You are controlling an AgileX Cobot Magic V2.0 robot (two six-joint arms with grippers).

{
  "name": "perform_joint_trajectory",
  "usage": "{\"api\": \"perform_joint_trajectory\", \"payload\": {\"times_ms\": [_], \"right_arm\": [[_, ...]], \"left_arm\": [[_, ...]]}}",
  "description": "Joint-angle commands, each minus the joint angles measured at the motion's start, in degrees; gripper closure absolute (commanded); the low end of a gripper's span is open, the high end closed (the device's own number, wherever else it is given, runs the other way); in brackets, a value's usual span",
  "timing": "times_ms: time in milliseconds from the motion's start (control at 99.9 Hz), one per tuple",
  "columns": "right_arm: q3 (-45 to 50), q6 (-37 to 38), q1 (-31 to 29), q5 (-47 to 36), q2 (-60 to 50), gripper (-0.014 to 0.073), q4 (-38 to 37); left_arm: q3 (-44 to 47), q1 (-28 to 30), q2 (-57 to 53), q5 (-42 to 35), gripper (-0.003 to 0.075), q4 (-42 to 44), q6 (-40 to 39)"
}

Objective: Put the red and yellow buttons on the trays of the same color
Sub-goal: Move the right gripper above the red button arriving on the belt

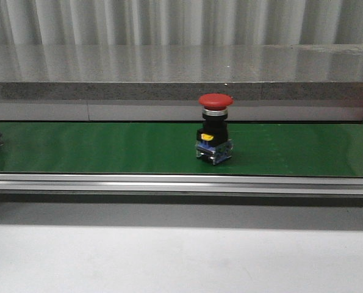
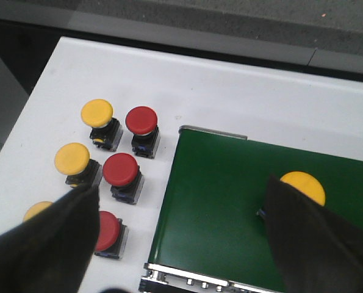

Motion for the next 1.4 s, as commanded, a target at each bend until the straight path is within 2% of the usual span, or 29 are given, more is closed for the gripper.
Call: {"api": "perform_joint_trajectory", "payload": {"times_ms": [0, 230, 421, 521, 621, 761, 1001, 1112, 1242, 1332, 1392], "right_arm": [[-1.2, 0.0, -0.4, -4.7, -1.1, 0.0652, -0.5], [-1.2, 0.0, -0.4, -4.7, -1.1, 0.0652, -0.5], [-1.2, 0.0, -0.4, -4.9, -1.1, 0.0652, -0.5], [-1.2, 0.1, -0.4, -7.2, -1.1, 0.0652, 0.1], [-2.7, 1.9, -0.3, -5.6, -0.7, 0.0652, 4.9], [-11.7, 1.9, -0.3, 4.8, 4.2, 0.0652, 9.6], [-38.6, 1.9, -0.3, 37.2, 22.3, 0.0652, 10.0], [-46.7, 1.9, -0.3, 42.1, 29.9, 0.0652, 10.3], [-49.5, 1.9, -0.3, 43.7, 36.3, 0.0649, 10.6], [-49.5, 1.9, -0.3, 45.4, 39.8, 0.0582, 10.6], [-49.5, 1.2, -0.3, 46.8, 41.8, 0.0459, 10.6]], "left_arm": [[4.0, 0.1, -6.7, -9.3, 0.0281, -1.0, -1.1], [18.1, 0.1, -24.3, -14.0, 0.0502, -0.9, -1.1], [24.4, 0.1, -34.2, -14.4, 0.074, -0.9, -1.1], [25.8, 0.1, -36.1, -14.4, 0.0741, -0.8, -1.1], [25.9, 0.1, -36.3, -14.3, 0.0741, -0.8, -1.1], [25.9, 0.1, -36.3, -14.4, 0.0741, -0.8, -1.1], [25.9, 0.1, -36.3, -14.4, 0.0741, -0.8, -1.1], [25.9, 0.1, -36.3, -14.4, 0.0741, -0.8, -1.1], [25.9, 0.1, -36.3, -14.4, 0.0741, -0.8, -1.1], [25.9, 0.1, -36.3, -14.4, 0.0741, -0.8, -1.1], [25.9, 0.1, -36.3, -14.4, 0.0741, -0.8, -1.1]]}}
